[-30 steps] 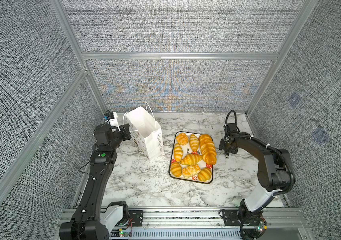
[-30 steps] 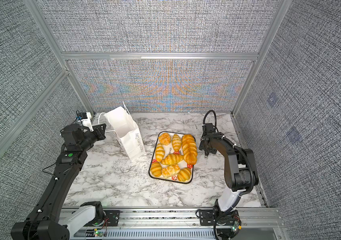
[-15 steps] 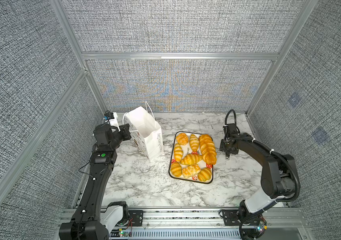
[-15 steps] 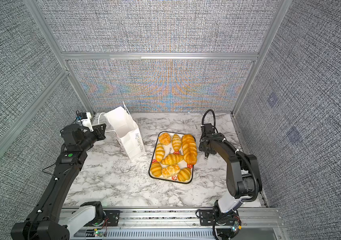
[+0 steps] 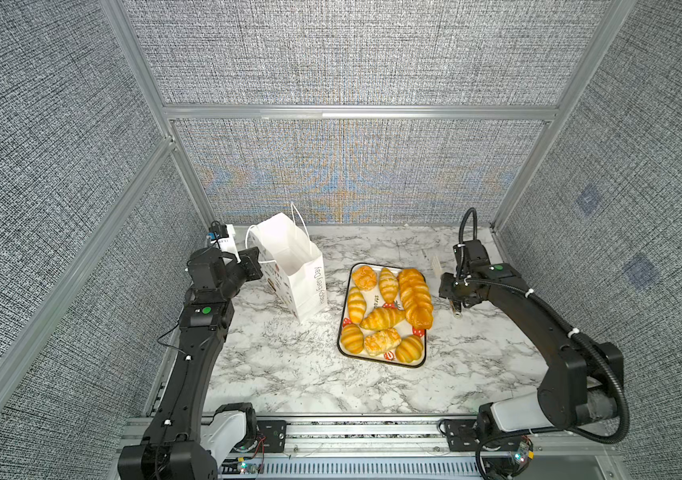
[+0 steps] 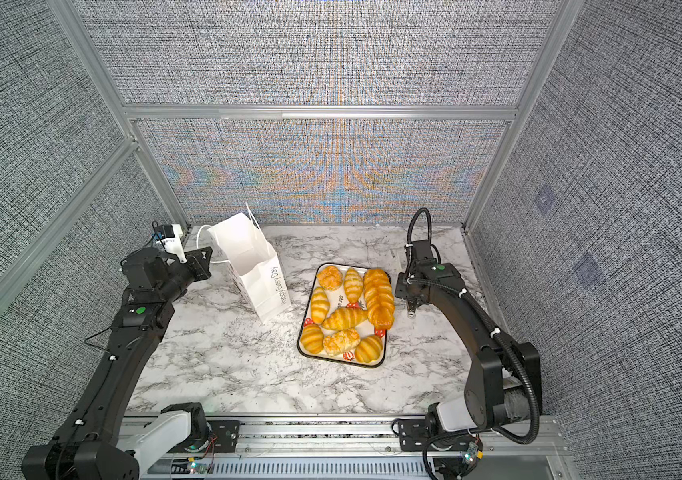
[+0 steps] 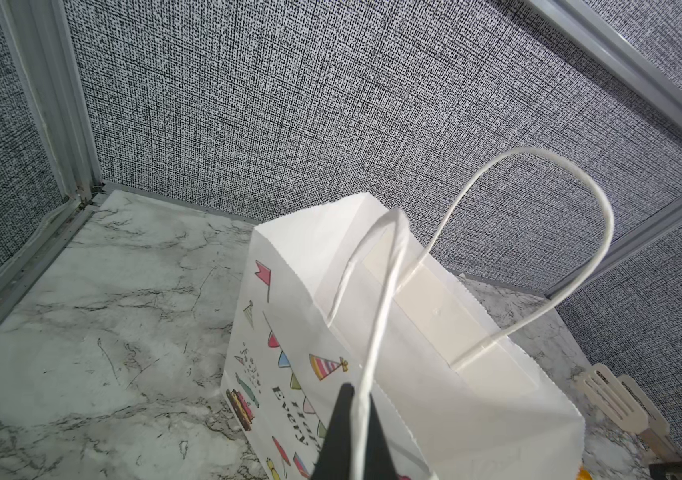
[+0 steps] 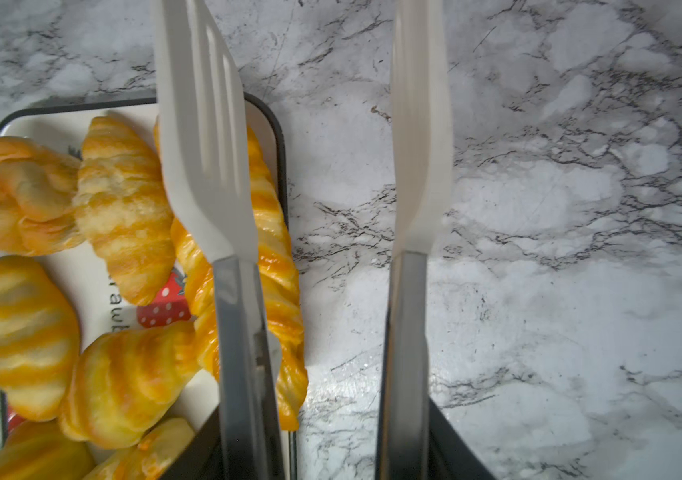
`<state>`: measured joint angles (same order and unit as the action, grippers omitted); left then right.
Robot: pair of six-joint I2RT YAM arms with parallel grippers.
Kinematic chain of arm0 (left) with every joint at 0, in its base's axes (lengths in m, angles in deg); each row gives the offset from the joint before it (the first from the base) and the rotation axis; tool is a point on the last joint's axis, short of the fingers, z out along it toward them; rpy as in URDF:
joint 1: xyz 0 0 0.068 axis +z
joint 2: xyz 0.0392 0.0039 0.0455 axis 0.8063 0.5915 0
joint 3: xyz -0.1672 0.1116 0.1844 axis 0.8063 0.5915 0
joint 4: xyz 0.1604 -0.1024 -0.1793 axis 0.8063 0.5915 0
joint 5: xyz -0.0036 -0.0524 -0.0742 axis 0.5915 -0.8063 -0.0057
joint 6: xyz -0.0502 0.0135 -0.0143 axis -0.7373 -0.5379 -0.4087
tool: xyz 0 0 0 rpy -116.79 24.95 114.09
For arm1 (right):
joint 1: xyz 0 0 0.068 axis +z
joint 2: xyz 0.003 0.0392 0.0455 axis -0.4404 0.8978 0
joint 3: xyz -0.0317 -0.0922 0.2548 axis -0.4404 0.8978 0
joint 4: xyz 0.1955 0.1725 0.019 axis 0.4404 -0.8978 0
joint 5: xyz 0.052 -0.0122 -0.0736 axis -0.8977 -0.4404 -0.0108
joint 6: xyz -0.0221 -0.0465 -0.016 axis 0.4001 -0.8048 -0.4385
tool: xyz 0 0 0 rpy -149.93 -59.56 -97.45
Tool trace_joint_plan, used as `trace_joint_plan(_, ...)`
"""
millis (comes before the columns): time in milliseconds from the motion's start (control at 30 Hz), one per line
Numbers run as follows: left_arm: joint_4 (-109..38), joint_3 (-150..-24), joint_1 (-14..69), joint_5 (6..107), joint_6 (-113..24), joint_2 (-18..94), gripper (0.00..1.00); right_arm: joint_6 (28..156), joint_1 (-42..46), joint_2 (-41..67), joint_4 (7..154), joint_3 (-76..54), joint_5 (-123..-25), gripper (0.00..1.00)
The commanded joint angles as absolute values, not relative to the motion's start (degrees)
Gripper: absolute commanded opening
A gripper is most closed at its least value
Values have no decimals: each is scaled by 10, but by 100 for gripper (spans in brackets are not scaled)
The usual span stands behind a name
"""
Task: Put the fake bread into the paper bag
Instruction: 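Move the held tongs over the tray toward the twisted bread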
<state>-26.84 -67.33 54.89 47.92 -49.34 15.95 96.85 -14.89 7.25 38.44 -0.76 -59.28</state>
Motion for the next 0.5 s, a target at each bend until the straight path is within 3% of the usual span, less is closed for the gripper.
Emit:
trace_joint_plan(0, -284, -672, 549, 469, -494, 160, 0, 970, -146, 55, 367, 4, -648, 52)
trace_joint_plan(467, -289, -669, 549, 460, -498, 163, 0, 974, -137, -3, 362, 60, -705, 52)
